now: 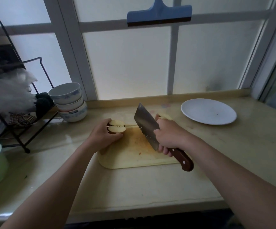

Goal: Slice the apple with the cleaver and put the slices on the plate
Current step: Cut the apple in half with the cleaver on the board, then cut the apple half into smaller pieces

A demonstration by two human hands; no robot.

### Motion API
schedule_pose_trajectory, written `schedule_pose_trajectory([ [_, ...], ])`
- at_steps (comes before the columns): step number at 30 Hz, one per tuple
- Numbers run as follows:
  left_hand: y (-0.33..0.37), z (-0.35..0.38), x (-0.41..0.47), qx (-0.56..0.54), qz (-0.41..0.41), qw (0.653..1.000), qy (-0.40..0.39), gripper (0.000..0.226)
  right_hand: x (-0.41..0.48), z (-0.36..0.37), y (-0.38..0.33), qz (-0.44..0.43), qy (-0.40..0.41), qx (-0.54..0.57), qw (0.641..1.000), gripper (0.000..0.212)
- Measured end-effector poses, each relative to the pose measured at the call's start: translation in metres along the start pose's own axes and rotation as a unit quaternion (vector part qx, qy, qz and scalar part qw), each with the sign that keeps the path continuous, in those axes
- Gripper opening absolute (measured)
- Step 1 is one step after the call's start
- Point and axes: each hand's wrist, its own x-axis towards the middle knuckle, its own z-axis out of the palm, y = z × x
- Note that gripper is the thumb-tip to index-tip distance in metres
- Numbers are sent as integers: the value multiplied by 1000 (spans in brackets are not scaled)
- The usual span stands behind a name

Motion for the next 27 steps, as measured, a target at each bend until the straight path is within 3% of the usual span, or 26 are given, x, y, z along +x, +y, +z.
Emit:
schedule_pose_trajectory([
  [2,3,2,-1,1,4,1000,5,85,-2,0,2,2,-2,5,1000,28],
  [5,5,2,5,16,4,1000,6,48,-6,-3,3,-1,4,11,1000,35],
  [6,5,1,6,15,1,1000,0,48,-8,-5,3,-4,5,11,1000,37],
  [10,6,-5,11,0,-27,999,-33,100,-13,-9,5,0,8,8,1000,22],
  [18,17,-7,16,30,-18,998,-53,116,-18,-34,16,-5,37,40,999,31],
  [23,59,3,9,105,128,985,48,81,-22,-61,30,14,99,53,994,42],
  [27,91,35,13,1,110,994,-20,61,-24,-65,45,57,140,55,987,19],
])
